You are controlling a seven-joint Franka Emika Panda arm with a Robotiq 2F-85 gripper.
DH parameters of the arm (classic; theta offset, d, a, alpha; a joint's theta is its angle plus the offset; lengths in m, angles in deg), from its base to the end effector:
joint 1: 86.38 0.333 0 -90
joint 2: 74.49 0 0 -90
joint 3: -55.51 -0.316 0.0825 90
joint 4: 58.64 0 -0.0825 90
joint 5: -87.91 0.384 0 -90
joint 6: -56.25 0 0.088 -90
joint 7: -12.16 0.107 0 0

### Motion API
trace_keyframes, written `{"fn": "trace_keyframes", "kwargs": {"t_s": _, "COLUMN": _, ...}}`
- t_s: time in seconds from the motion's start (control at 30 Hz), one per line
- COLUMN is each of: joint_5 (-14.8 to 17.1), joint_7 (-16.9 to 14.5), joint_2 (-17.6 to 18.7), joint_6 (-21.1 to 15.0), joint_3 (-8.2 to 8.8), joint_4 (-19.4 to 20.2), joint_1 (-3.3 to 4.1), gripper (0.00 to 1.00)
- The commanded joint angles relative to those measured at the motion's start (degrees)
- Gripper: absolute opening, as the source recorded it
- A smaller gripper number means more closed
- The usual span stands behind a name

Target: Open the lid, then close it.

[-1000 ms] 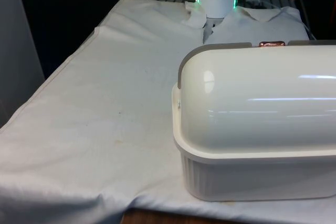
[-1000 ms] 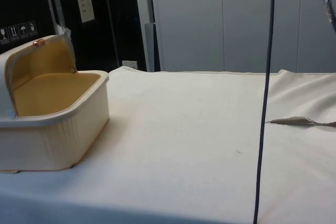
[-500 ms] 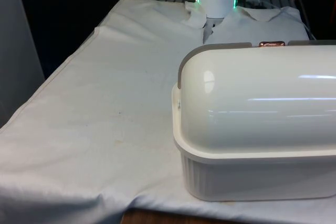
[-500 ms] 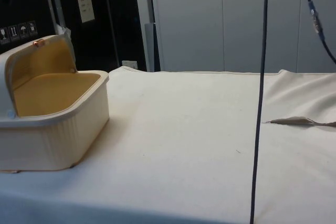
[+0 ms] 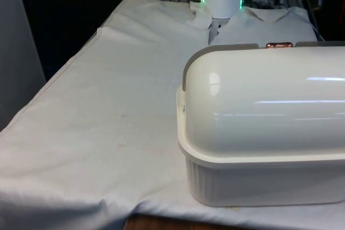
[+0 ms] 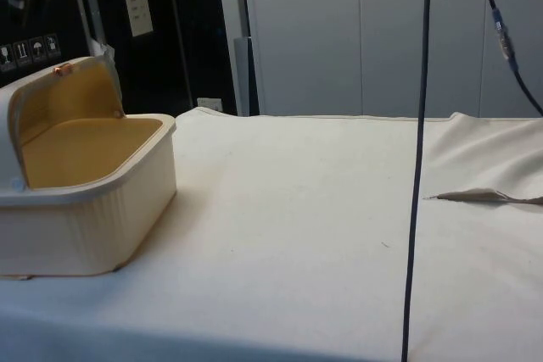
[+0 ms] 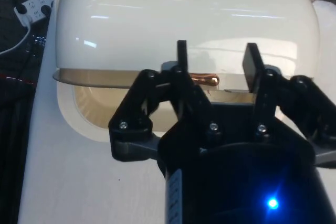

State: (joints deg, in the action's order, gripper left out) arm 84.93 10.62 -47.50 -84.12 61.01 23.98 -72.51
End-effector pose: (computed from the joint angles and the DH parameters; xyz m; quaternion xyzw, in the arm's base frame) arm 0.7264 0.1211 0.4803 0.9570 0.1087 0.2678 0.0250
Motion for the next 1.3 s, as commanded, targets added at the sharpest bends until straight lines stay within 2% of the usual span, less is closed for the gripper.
{"fn": "trace_keyframes", "kwargs": {"t_s": 0.0, "joint_5": -0.5, "joint_7": 0.6, "joint_2": 0.1, "joint_6": -0.3, "joint_3": 0.29, "joint_4": 0.1, "joint_1": 0.23, "gripper": 0.55}}
{"fn": "trace_keyframes", "kwargs": {"t_s": 0.07, "joint_5": -0.5, "joint_7": 0.6, "joint_2": 0.1, "joint_6": -0.3, "joint_3": 0.29, "joint_4": 0.1, "joint_1": 0.23, "gripper": 0.45}}
{"fn": "trace_keyframes", "kwargs": {"t_s": 0.1, "joint_5": -0.5, "joint_7": 0.6, "joint_2": 0.1, "joint_6": -0.3, "joint_3": 0.29, "joint_4": 0.1, "joint_1": 0.23, "gripper": 0.35}}
{"fn": "trace_keyframes", "kwargs": {"t_s": 0.23, "joint_5": -0.5, "joint_7": 0.7, "joint_2": 0.1, "joint_6": -0.3, "joint_3": 0.29, "joint_4": 0.1, "joint_1": 0.29, "gripper": 0.16}}
{"fn": "trace_keyframes", "kwargs": {"t_s": 0.27, "joint_5": 0.0, "joint_7": 0.1, "joint_2": 0.1, "joint_6": 0.0, "joint_3": 0.0, "joint_4": 0.0, "joint_1": 0.0, "gripper": 0.09}}
{"fn": "trace_keyframes", "kwargs": {"t_s": 0.3, "joint_5": -0.4, "joint_7": 0.7, "joint_2": 0.2, "joint_6": -0.4, "joint_3": 0.23, "joint_4": 0.2, "joint_1": 0.29, "gripper": 0.09}}
{"fn": "trace_keyframes", "kwargs": {"t_s": 0.37, "joint_5": -0.1, "joint_7": 0.6, "joint_2": 0.6, "joint_6": -0.5, "joint_3": 0.0, "joint_4": 0.4, "joint_1": 0.17, "gripper": 0.0}}
{"fn": "trace_keyframes", "kwargs": {"t_s": 0.67, "joint_5": 1.2, "joint_7": 0.3, "joint_2": 2.3, "joint_6": -0.4, "joint_3": -0.57, "joint_4": 0.5, "joint_1": -0.17, "gripper": 0.0}}
{"fn": "trace_keyframes", "kwargs": {"t_s": 0.77, "joint_5": 1.5, "joint_7": 0.3, "joint_2": 2.9, "joint_6": -0.4, "joint_3": -0.69, "joint_4": 0.5, "joint_1": -0.17, "gripper": 0.0}}
{"fn": "trace_keyframes", "kwargs": {"t_s": 0.8, "joint_5": 1.0, "joint_7": 0.5, "joint_2": 2.8, "joint_6": 0.0, "joint_3": -0.34, "joint_4": 0.3, "joint_1": 0.06, "gripper": 0.0}}
{"fn": "trace_keyframes", "kwargs": {"t_s": 0.83, "joint_5": 1.7, "joint_7": 0.3, "joint_2": 3.0, "joint_6": -0.4, "joint_3": -0.69, "joint_4": 0.6, "joint_1": -0.17, "gripper": 0.0}}
{"fn": "trace_keyframes", "kwargs": {"t_s": 1.27, "joint_5": 1.6, "joint_7": 0.5, "joint_2": 3.3, "joint_6": -0.5, "joint_3": -0.52, "joint_4": 1.4, "joint_1": 0.06, "gripper": 0.0}}
